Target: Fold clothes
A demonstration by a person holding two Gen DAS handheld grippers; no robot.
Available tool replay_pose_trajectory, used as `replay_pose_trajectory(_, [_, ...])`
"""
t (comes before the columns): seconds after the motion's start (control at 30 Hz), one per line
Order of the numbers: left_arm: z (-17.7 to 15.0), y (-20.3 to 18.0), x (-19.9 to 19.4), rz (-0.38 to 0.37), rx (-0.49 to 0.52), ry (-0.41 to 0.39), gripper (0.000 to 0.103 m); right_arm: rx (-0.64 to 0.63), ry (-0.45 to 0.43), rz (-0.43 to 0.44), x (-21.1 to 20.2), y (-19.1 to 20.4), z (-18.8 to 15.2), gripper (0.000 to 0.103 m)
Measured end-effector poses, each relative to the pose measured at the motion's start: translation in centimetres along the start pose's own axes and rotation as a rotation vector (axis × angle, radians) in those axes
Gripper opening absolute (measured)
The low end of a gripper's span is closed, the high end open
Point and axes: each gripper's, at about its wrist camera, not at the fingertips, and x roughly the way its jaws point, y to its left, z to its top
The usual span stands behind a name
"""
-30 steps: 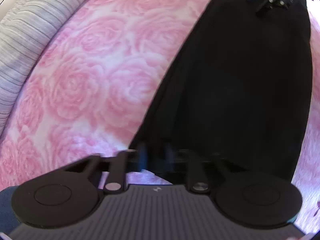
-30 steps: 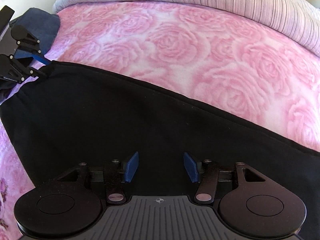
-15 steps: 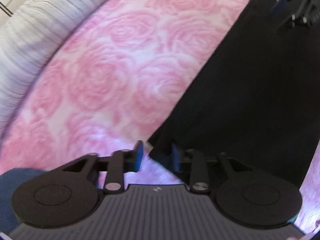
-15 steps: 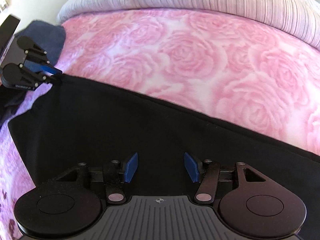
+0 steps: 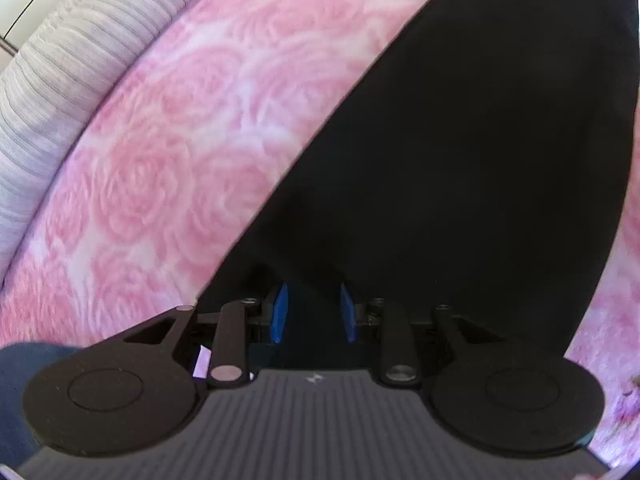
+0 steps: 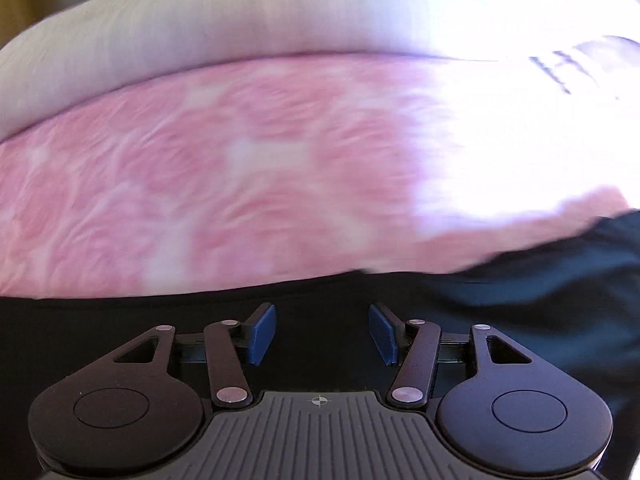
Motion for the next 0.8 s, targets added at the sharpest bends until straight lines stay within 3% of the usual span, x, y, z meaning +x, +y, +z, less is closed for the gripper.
replay_pose_trajectory(0.17, [0.1,0.2,1.0,0.031,-0.077,0.046,0.036,0.034,0.021,0.044,2.0,-5.0,-0.2,0.055])
replay_pose_trajectory(0.37, [1.8,-0.6,0.5,0.084,-0.113,0.129,0.031,0.147,-0.098,0.092,-0.6,-8.9,0.1,0.056])
replay_pose_trajectory(0.67, [5.5,-7.3,-0.1,0.104,-0.058,0.196,0.029,0.205,-0.046,-0.054,1.4,-20.7,1.9,0.055])
replay_pose_trajectory(0.8, [6.1,-9.5,-0.3,0.125,-0.080,0.224,0.026,0.231,-0.023,-0.120,2.2,-26.0,2.7,0.056])
